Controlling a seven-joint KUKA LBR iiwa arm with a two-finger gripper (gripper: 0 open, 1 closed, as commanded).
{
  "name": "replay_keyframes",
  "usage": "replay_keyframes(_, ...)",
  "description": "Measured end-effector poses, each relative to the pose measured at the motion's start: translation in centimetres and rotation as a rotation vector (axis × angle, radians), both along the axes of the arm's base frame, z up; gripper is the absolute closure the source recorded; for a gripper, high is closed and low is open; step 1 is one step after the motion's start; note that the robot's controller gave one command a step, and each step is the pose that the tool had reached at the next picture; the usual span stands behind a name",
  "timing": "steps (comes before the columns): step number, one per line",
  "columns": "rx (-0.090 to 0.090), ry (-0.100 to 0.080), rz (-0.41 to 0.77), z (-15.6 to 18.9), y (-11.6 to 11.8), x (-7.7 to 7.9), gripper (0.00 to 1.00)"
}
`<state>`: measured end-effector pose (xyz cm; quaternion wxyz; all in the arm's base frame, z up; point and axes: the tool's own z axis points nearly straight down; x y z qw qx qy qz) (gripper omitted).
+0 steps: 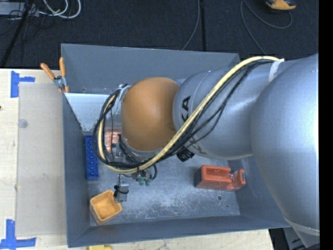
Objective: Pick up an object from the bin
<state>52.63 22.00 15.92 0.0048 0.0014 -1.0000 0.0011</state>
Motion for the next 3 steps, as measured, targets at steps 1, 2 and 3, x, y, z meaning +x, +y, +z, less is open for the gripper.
replay_keyframes(1, 0.002, -0.007, -0.005, 0.5, -0.1, 0.2, 0.0)
replay_keyframes(2, 0.002, -0.004, 0.071, -6.6, 1.9, -2.3, 0.0)
replay_keyframes(3, 0.001, -0.001, 0.128, -6.9, 2.2, -3.4, 0.0)
